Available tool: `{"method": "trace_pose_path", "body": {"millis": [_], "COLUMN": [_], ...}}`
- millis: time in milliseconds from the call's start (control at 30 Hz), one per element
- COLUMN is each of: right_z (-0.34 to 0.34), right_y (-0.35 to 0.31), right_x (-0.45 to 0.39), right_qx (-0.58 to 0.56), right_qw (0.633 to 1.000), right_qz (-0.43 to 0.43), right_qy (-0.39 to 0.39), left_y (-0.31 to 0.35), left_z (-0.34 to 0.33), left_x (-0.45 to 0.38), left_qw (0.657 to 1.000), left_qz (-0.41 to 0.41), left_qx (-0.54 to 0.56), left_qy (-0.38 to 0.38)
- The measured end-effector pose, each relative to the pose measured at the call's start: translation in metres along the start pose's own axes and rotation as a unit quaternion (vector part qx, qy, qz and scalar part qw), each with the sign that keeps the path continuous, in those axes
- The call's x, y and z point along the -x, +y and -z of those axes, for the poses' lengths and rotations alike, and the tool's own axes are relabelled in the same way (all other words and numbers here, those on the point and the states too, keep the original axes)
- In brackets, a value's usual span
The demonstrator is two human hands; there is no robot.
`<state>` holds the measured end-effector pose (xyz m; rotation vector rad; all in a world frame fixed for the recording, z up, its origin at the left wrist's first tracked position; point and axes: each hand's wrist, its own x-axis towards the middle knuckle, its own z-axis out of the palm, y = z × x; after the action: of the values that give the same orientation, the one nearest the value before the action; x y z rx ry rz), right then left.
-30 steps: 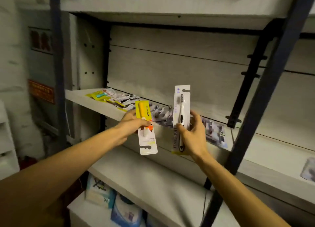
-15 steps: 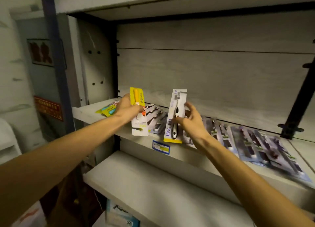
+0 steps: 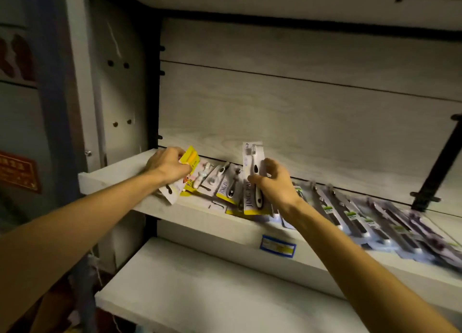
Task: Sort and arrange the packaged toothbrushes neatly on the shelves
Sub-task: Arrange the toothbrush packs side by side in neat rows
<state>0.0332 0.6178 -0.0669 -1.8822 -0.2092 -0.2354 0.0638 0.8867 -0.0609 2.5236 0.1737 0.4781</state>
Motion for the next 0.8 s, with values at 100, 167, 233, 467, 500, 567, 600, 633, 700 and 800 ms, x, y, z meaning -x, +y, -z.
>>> {"method": "trace_pose_path", "body": {"millis": [100, 167, 233, 467, 500, 567, 600, 633, 700, 800], "right_z": [-0.022, -0.034, -0.045, -0.058, -0.058, -0.053, -0.048, -0.041, -0.019, 0.028], "right_y": [-0.015, -0.02, -0.017, -0.009, -0.01, -0.012, -0.013, -0.013, -0.009, 0.0], "right_x": [-0.007, -0.008, -0.005, -0.003, -0.001, 0.004, 0.007, 0.011, 0.023, 0.05], "right_qx": [0.019, 0.054, 0.168, 0.268, 0.265, 0.253, 0.253, 0.261, 0.311, 0.413], "right_qw": [0.999, 0.998, 0.986, 0.962, 0.963, 0.967, 0.967, 0.964, 0.947, 0.904], "right_qz": [-0.021, -0.023, -0.012, -0.038, -0.035, -0.026, -0.016, -0.006, 0.011, 0.016], "right_qy": [0.025, 0.012, -0.016, -0.023, -0.024, 0.003, 0.027, 0.05, 0.083, 0.106], "left_y": [-0.012, -0.019, -0.023, -0.029, -0.027, -0.019, -0.014, -0.008, 0.009, 0.043], "left_z": [-0.006, -0.01, -0.011, -0.018, -0.018, -0.017, -0.016, -0.016, -0.019, -0.034], "left_x": [-0.011, -0.016, -0.023, -0.03, -0.03, -0.025, -0.022, -0.017, -0.003, 0.027], "left_qw": [0.996, 0.992, 0.991, 0.988, 0.985, 0.981, 0.979, 0.976, 0.966, 0.945], "left_qz": [-0.03, -0.054, -0.082, -0.133, -0.151, -0.178, -0.19, -0.205, -0.252, -0.317], "left_qx": [-0.079, -0.11, -0.103, -0.08, -0.084, -0.075, -0.061, -0.049, -0.046, -0.082], "left_qy": [-0.029, -0.035, -0.038, -0.018, 0.001, 0.033, 0.042, 0.048, 0.041, -0.01]}}
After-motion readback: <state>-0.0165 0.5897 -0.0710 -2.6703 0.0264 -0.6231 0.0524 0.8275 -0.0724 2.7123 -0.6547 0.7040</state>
